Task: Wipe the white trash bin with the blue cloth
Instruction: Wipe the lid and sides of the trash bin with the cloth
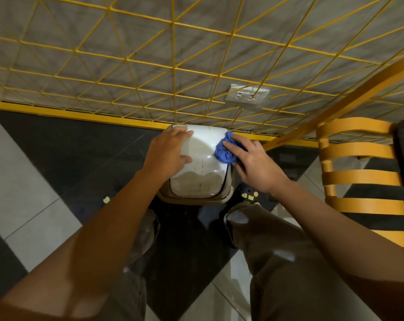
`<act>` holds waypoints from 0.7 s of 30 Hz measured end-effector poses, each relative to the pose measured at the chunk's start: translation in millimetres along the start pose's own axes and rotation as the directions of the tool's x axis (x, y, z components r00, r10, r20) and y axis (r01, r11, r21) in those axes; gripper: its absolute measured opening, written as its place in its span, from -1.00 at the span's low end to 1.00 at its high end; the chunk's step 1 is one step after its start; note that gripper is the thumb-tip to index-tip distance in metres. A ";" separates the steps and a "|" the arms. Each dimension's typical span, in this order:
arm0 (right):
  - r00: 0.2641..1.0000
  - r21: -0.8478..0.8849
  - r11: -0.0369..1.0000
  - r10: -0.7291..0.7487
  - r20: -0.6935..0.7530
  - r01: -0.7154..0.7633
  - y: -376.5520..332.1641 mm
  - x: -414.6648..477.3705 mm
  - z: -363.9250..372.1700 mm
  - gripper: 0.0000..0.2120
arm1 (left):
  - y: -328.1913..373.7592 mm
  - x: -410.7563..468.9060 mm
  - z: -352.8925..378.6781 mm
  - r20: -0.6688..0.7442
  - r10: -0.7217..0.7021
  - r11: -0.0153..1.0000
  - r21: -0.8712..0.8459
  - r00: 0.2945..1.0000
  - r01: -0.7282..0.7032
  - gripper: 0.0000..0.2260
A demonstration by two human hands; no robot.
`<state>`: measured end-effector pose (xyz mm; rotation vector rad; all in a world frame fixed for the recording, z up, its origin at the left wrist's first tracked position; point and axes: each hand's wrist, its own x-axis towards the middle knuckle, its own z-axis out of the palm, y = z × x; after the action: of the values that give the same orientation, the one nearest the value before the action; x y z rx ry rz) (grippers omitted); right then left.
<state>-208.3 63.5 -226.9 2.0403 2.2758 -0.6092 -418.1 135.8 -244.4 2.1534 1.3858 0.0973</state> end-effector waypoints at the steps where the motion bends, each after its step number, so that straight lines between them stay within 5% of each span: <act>1: 1.000 0.008 1.000 -0.006 0.000 0.006 -0.2 -2.2 1.7 -0.49 | -0.3 0.0 0.4 0.000 -0.001 1.000 0.005 1.000 0.001 -0.39; 8: 0.993 -0.069 0.991 -0.109 0.038 0.112 3.2 -22.4 6.8 -0.45 | -0.1 -0.6 0.8 -0.002 0.008 1.000 0.000 1.000 -0.008 -0.39; 15: 0.999 -0.037 0.998 -0.047 -0.010 0.047 -9.7 5.8 -3.2 -0.48 | -3.9 0.4 2.0 -0.007 0.014 0.999 -0.039 1.000 -0.014 -0.38; 21: 0.971 -0.100 0.967 -0.229 0.068 0.235 -21.5 -6.0 9.4 -0.46 | -3.0 -0.3 0.5 0.002 0.027 0.999 -0.041 1.000 -0.027 -0.39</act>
<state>-230.3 53.5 -228.2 1.7025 2.4752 -0.5323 -420.5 136.3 -246.2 2.1383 1.3423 0.1326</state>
